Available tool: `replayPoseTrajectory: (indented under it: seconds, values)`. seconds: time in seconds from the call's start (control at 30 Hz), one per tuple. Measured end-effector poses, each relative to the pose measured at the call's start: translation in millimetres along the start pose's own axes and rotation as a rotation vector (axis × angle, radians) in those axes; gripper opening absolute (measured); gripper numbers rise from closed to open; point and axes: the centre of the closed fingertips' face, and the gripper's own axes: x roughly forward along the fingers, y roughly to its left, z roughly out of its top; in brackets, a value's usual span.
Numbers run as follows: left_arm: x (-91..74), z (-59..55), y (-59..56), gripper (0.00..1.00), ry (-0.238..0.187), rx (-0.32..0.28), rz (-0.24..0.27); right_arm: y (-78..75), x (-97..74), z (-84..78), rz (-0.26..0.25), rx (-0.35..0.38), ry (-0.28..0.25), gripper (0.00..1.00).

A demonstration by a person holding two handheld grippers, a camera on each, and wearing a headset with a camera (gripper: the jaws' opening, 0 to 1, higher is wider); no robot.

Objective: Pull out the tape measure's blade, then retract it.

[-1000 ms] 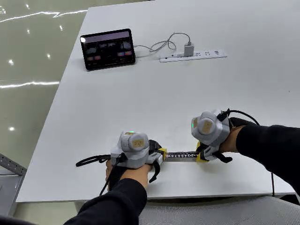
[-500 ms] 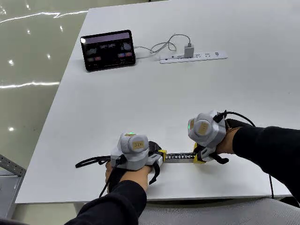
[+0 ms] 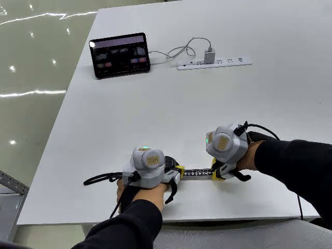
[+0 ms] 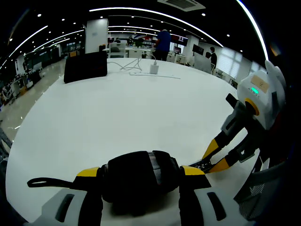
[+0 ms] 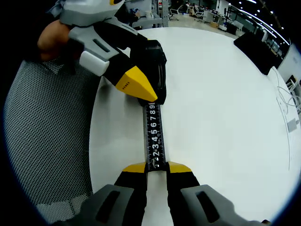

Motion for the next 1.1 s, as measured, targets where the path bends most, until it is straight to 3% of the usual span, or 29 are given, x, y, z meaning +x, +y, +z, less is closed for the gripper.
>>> replayPoseTrajectory:
  seconds: [1.1]
  values:
    - [0.0,0.0,0.0,0.62,-0.005,-0.003,-0.001,0.4,6.6,16.0,0.005,0.010,-0.030,0.11]
